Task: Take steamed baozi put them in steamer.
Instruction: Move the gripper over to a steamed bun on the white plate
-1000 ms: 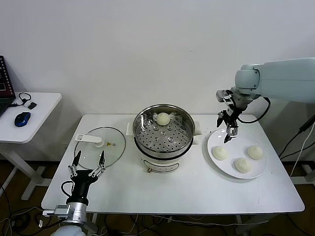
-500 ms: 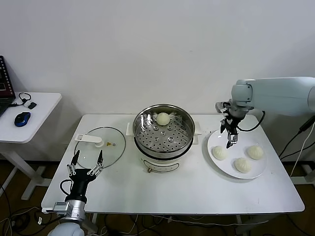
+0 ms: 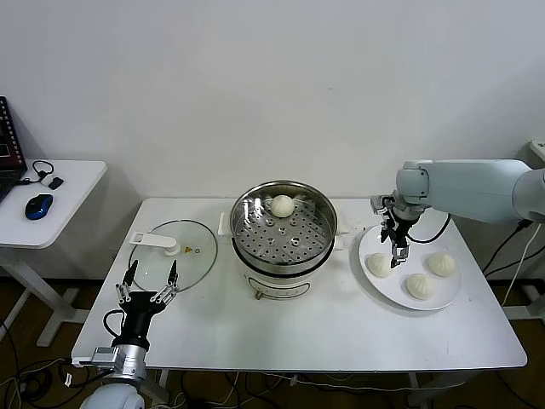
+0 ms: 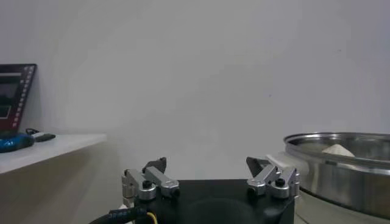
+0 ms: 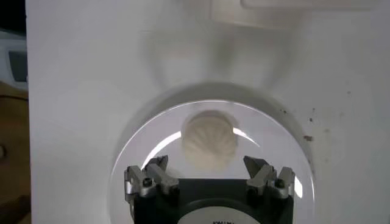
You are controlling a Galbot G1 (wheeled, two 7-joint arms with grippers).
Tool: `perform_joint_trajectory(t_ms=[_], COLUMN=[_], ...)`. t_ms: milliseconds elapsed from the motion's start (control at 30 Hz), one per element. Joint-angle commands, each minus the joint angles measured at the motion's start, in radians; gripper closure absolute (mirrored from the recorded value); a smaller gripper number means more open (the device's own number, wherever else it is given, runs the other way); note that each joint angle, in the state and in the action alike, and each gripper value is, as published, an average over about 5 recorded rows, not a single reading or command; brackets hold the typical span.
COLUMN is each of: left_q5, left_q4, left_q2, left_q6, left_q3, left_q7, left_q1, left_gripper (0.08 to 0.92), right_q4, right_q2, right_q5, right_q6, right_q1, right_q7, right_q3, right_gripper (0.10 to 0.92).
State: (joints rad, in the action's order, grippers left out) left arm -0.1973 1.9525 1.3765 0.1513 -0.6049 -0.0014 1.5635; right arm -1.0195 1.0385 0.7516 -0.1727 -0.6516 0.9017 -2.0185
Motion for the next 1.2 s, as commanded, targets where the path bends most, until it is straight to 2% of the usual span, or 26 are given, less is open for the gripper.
perform_joint_trajectory(t_ms=[33, 1200], left_q5=[-0.002, -0.003], left_q4=[0.0, -0.004], left_q2=[0.0, 0.002], left_q6=[-0.002, 0.0], left_q3=[0.0, 0.003], left_q7=[0.001, 0.002], left_q1=[0.002, -0.003], left_gripper=[0.177, 0.177], right_q4=[0.038, 0.101], right_q2=[-0.001, 0.004], right_q5=[-0.031, -0.107], right_q6=[0.002, 0.028], right_q1=[0.062, 0.165], right_q7=[-0.015, -0.048], right_q3=[0.033, 0.117], right_gripper=[0.203, 0.217])
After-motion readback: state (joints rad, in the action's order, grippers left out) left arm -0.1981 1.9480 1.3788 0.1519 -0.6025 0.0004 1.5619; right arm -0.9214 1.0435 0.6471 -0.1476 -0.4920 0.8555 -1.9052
